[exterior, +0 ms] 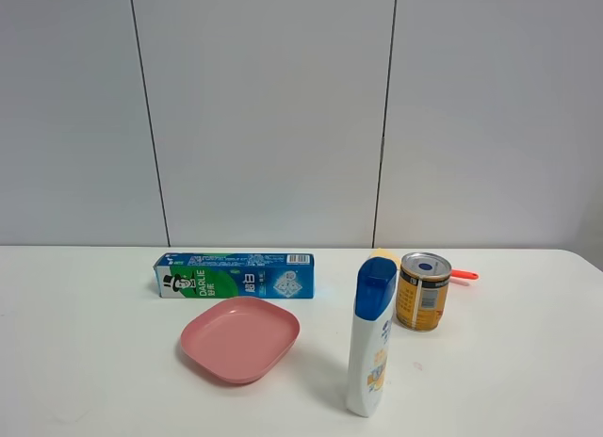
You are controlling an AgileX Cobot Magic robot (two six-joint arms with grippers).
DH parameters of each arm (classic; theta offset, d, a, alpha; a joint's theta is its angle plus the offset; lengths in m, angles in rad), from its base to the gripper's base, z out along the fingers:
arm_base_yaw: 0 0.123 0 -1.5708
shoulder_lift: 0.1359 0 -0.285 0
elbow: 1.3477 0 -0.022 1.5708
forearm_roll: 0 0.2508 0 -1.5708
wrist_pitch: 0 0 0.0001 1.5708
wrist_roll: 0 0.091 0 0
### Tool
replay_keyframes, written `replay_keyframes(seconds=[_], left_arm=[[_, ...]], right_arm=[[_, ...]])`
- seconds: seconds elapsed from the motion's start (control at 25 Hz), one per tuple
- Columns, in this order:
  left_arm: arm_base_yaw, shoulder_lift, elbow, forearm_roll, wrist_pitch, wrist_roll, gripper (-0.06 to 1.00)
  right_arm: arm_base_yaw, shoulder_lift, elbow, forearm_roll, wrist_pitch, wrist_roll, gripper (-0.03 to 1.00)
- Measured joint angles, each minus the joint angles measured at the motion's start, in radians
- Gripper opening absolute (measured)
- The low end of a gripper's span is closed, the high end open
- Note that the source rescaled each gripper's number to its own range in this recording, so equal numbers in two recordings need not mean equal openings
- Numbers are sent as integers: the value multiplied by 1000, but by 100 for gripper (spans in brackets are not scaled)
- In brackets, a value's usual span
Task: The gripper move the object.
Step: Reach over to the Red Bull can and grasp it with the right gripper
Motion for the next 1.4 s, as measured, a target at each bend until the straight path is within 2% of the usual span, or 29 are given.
replay_keyframes(seconds=[0.04, 1.4], left_arm=[[0, 0, 0, 0, 0, 0, 100], [0, 0, 0, 0, 0, 0, 100]], right_arm=[[0, 0, 0, 0, 0, 0, 75], [0, 0, 0, 0, 0, 0, 75]])
